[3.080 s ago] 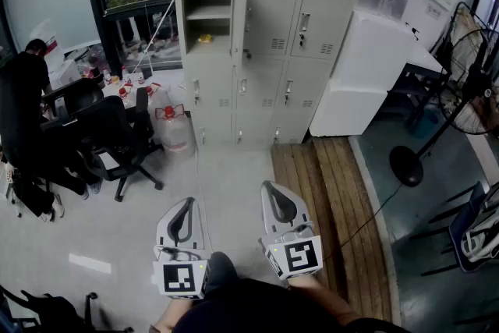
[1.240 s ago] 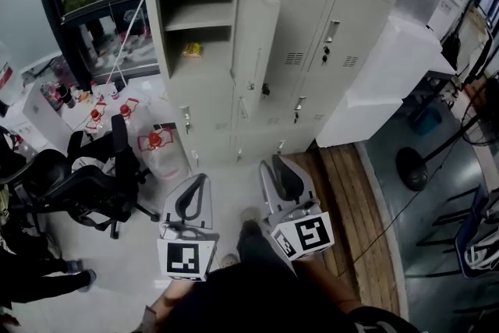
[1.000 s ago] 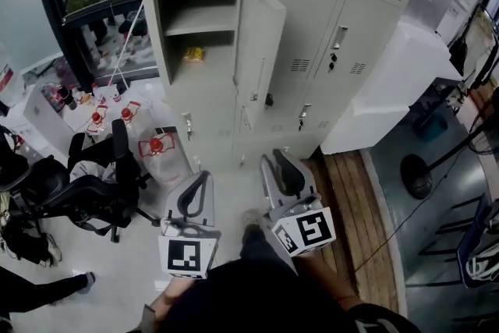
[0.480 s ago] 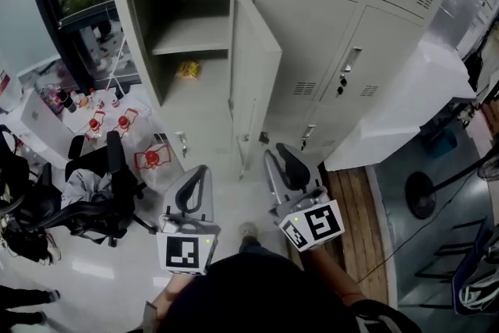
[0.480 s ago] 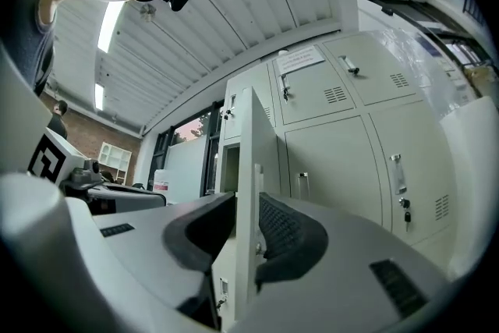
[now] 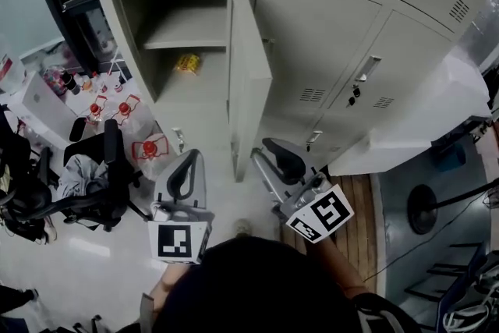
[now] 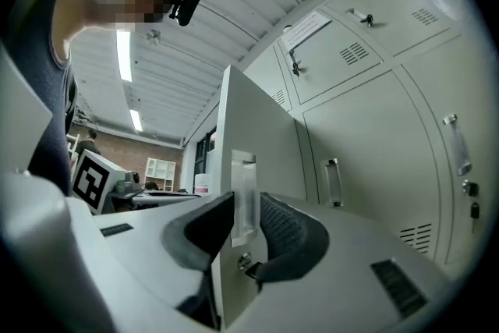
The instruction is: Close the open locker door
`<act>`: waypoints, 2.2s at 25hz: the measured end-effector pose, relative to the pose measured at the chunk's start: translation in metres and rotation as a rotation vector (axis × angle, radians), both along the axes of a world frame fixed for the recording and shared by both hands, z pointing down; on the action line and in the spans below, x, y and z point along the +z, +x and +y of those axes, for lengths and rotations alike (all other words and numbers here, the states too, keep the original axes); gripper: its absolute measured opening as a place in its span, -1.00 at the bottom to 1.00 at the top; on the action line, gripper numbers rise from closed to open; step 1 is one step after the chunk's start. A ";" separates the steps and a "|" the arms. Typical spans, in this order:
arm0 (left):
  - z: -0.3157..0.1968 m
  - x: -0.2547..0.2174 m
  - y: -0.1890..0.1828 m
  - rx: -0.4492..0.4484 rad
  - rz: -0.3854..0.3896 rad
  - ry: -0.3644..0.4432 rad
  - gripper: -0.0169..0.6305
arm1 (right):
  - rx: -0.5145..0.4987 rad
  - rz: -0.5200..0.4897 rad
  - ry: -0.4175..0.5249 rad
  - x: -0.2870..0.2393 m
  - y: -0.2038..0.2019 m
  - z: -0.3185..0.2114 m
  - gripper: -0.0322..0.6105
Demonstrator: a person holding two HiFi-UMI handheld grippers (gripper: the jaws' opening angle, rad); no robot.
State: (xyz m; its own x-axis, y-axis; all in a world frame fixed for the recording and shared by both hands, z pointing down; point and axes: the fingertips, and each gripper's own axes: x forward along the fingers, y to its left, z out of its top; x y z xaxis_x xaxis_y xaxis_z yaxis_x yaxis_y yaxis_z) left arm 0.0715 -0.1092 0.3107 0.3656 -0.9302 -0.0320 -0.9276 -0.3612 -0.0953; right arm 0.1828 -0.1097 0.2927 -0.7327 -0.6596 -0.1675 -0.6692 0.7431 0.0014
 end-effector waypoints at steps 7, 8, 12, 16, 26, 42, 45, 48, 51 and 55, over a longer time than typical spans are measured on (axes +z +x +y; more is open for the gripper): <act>-0.025 -0.002 0.009 -0.058 0.007 0.013 -0.94 | -0.306 -0.002 -0.009 -0.008 -0.002 -0.007 -0.58; -0.027 -0.002 0.008 -0.069 0.006 0.012 -0.94 | -0.348 0.008 -0.012 -0.008 -0.003 -0.007 -0.57; -0.033 0.002 0.005 -0.108 0.003 0.000 -0.94 | -0.510 0.018 -0.033 -0.008 -0.006 -0.005 -0.52; -0.034 -0.001 -0.001 -0.133 -0.002 0.020 -0.94 | -0.641 0.040 -0.039 -0.008 -0.012 -0.002 -0.45; -0.025 -0.004 -0.016 -0.189 -0.026 0.021 -0.94 | -0.759 0.095 -0.025 -0.002 -0.031 0.000 -0.40; -0.017 -0.006 -0.043 -0.272 -0.041 0.021 -0.94 | -0.760 0.103 -0.014 -0.002 -0.078 0.004 -0.54; -0.017 -0.006 -0.048 -0.289 -0.032 0.018 -0.94 | -0.754 0.105 -0.019 -0.002 -0.087 0.003 -0.54; -0.017 -0.004 -0.053 -0.305 -0.033 0.007 -0.94 | -0.746 0.112 -0.017 -0.002 -0.097 0.001 -0.54; -0.017 0.001 -0.060 -0.330 -0.040 -0.017 -0.94 | -0.740 0.105 -0.015 -0.001 -0.105 -0.002 -0.55; -0.014 0.005 -0.065 -0.344 -0.045 -0.027 -0.94 | -0.728 0.099 -0.016 -0.001 -0.114 -0.006 -0.55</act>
State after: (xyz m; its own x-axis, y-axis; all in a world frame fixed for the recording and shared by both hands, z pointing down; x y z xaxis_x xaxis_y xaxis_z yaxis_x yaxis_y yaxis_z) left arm 0.0062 -0.1230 0.3156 0.0311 -0.9995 0.0037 -0.9905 -0.0313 -0.1340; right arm 0.0691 -0.1152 0.2919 -0.9974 -0.0015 -0.0722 -0.0031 0.9997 0.0222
